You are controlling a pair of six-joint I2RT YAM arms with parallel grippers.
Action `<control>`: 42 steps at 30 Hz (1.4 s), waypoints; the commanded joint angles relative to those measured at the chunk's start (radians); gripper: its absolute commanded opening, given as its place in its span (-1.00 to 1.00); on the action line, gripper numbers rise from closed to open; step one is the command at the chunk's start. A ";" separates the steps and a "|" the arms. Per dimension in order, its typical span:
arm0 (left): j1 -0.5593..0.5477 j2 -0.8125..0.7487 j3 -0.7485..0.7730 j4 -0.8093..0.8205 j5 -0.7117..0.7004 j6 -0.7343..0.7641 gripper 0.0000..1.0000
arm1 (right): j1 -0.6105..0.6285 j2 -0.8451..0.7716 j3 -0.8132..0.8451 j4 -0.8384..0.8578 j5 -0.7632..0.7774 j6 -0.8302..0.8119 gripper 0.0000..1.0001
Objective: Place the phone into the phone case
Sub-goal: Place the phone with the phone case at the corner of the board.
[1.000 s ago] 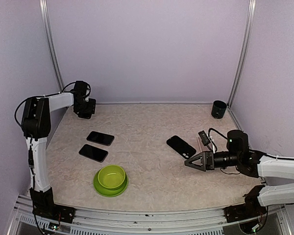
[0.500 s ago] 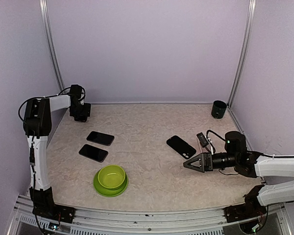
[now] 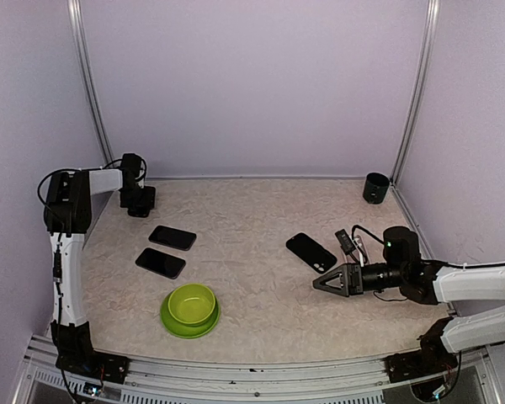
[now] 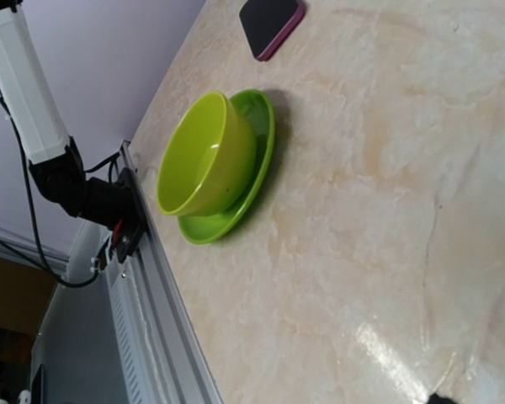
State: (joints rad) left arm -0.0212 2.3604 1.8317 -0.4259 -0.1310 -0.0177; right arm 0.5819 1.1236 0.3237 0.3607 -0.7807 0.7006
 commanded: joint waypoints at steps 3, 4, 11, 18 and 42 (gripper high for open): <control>0.014 0.018 0.029 0.059 -0.006 0.002 0.57 | -0.008 0.009 -0.009 0.029 -0.003 0.008 0.75; 0.014 0.019 0.029 0.059 -0.009 0.002 0.60 | -0.009 0.010 -0.008 0.029 -0.005 0.009 0.75; 0.015 0.019 0.033 0.063 -0.031 -0.001 0.73 | -0.008 0.004 -0.006 0.018 0.001 0.007 0.75; 0.014 0.020 0.028 0.065 -0.058 -0.008 0.78 | -0.008 0.005 -0.006 0.016 0.003 0.009 0.75; -0.078 -0.102 -0.102 0.004 -0.150 -0.064 0.98 | -0.009 0.018 0.046 -0.019 0.008 0.023 0.74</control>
State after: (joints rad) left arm -0.0708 2.3051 1.7359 -0.3576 -0.1947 -0.0635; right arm 0.5819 1.1370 0.3420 0.3420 -0.7757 0.7124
